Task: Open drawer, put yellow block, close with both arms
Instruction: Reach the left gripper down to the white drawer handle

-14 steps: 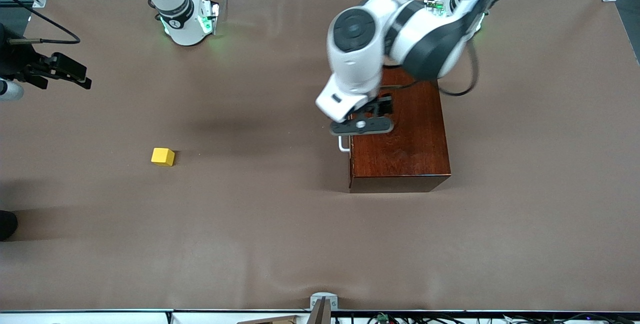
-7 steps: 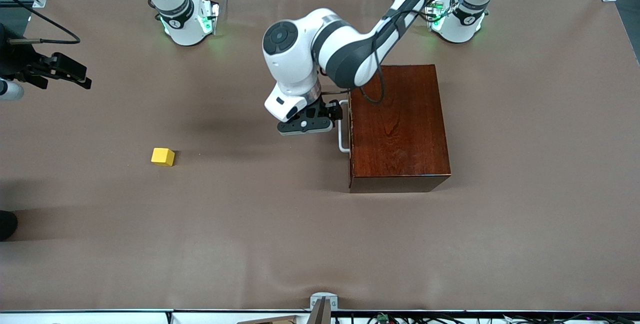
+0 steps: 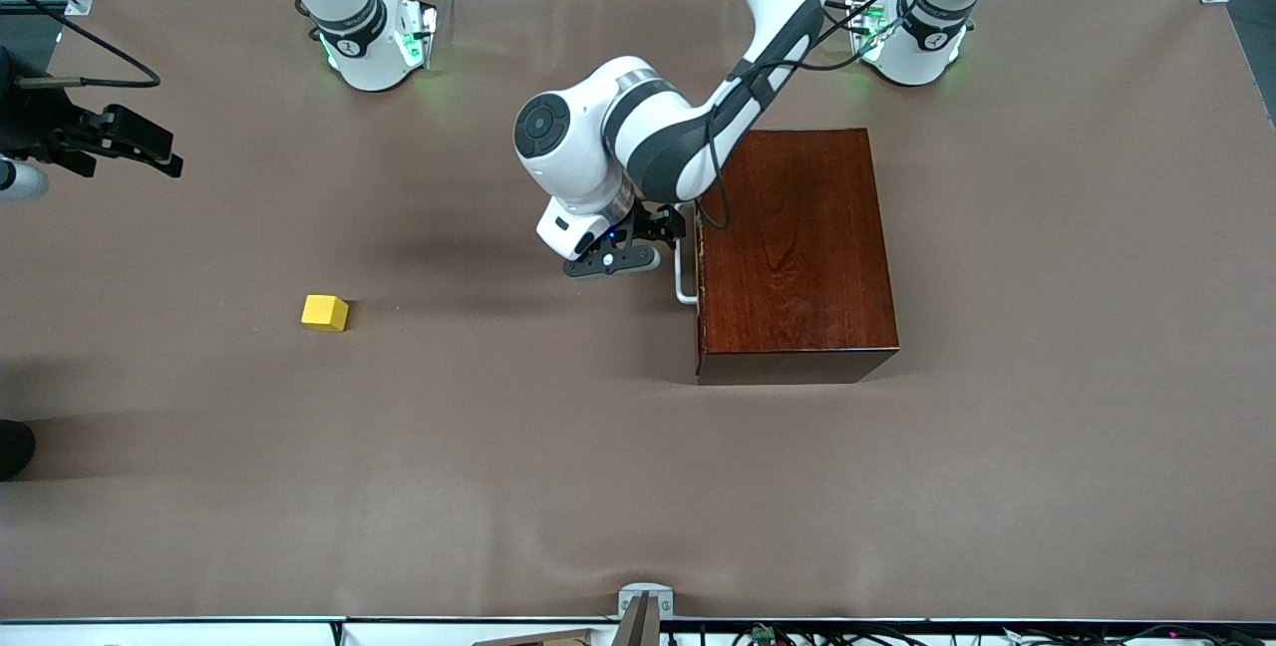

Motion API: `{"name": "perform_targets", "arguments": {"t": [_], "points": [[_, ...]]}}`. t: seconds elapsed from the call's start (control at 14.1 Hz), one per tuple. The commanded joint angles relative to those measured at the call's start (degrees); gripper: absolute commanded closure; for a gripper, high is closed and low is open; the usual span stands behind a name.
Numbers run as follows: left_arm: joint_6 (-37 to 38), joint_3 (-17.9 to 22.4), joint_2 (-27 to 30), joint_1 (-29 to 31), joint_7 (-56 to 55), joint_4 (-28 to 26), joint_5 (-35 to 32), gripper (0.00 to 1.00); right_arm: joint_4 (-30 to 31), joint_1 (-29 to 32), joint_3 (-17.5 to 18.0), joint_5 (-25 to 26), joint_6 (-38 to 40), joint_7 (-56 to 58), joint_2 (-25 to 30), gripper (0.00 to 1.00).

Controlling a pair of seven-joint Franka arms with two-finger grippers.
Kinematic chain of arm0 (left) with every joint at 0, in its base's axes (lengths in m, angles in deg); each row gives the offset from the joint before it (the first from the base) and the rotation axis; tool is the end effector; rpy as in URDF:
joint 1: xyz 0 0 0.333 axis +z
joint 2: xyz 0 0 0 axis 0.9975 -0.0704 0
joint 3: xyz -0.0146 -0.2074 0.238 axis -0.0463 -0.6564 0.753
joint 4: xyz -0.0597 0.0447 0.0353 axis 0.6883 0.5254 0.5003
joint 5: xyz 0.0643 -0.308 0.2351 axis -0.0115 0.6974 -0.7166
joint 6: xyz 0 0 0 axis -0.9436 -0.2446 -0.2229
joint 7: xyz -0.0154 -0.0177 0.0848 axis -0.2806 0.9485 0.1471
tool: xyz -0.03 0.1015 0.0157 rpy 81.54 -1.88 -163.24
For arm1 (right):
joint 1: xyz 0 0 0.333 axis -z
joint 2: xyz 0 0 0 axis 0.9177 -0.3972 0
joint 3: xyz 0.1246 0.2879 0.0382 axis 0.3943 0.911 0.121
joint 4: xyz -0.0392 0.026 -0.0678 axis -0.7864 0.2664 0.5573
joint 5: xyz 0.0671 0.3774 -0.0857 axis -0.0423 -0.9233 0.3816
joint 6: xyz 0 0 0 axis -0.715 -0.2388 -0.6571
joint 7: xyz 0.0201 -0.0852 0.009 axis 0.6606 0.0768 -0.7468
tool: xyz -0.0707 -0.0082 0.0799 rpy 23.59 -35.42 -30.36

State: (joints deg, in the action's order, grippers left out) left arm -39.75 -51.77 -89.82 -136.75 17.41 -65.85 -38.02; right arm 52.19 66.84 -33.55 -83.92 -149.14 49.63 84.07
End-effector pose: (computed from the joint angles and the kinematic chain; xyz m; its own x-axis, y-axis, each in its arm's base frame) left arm 0.4666 -0.5753 0.3023 0.9988 0.0487 -0.0072 0.0445 -0.9570 -0.2868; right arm 0.5338 0.0066 0.6391 0.9955 -0.0267 -0.0914 -0.0290 -0.9993 -0.0232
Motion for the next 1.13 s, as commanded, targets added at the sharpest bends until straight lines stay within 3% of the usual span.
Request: {"name": "perform_targets", "arguments": {"t": [0.0,0.5,1.06], "points": [[2.92,0.43,-1.51,-0.54,-1.49,2.65,-1.38,0.0,1.1,0.2,0.19,0.66,0.16,-0.97,1.36,0.0],[5.92,0.43,-3.0,-0.36,-1.49,2.57,-1.65,0.0,1.1,0.2,0.19,0.66,0.16,-0.97,1.36,0.0],[-0.31,-0.19,-3.97,-0.8,-6.68,3.09,-0.07,0.0,1.1,0.28,0.19,0.66,0.16,-0.97,1.27,0.0]]}}
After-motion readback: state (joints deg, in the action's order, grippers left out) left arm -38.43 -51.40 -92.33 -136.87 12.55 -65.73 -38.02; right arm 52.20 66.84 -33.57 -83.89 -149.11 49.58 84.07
